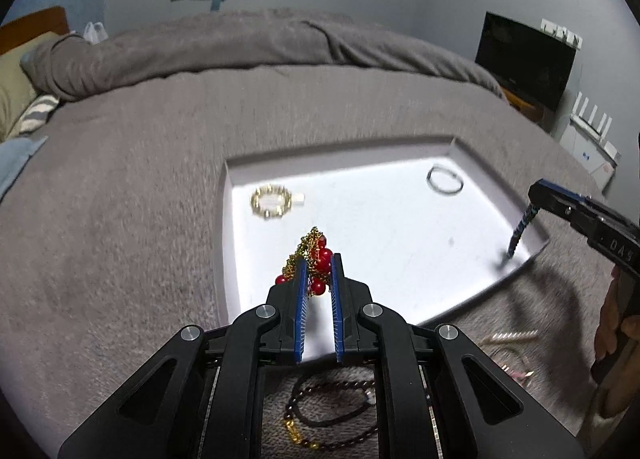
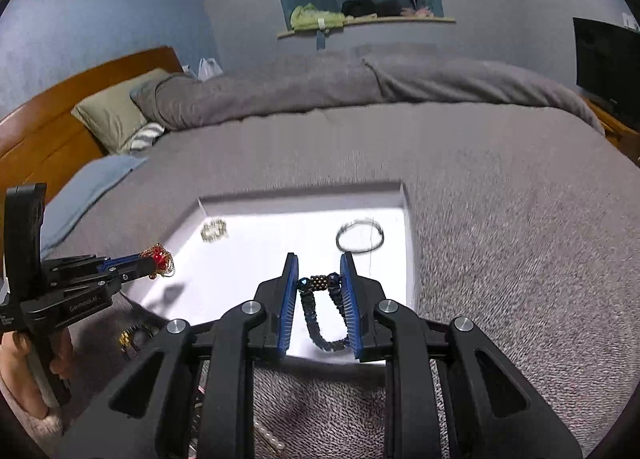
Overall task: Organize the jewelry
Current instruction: 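Carry both pieces into the tray and open both tools to release them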
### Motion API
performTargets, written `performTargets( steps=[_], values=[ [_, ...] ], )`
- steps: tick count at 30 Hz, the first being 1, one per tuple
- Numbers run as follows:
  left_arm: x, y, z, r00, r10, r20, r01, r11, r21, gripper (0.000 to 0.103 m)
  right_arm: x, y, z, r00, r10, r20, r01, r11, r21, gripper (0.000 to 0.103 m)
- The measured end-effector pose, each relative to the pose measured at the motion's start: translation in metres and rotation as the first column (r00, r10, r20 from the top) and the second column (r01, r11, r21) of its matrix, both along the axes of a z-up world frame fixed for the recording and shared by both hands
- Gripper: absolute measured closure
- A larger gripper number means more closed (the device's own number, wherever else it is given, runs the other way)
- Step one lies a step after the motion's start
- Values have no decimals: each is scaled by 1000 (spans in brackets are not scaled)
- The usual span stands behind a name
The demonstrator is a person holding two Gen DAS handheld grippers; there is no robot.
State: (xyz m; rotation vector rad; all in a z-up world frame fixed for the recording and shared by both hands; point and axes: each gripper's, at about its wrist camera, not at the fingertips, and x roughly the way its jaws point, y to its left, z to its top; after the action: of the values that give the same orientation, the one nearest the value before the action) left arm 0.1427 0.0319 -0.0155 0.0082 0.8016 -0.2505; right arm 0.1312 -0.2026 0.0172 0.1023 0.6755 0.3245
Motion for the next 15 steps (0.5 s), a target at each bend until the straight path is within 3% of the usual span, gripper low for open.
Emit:
performTargets(
  steps=[6, 15],
  values=[
    [7, 7, -24, 998, 5, -59, -4, 1000, 21, 91, 5, 4, -13, 999, 17, -42, -18, 1000, -9, 81],
    [9, 14, -31, 997, -1, -80, 0, 1000, -6, 91, 8, 12, -32, 995, 25, -97, -31, 998, -59, 81]
  ],
)
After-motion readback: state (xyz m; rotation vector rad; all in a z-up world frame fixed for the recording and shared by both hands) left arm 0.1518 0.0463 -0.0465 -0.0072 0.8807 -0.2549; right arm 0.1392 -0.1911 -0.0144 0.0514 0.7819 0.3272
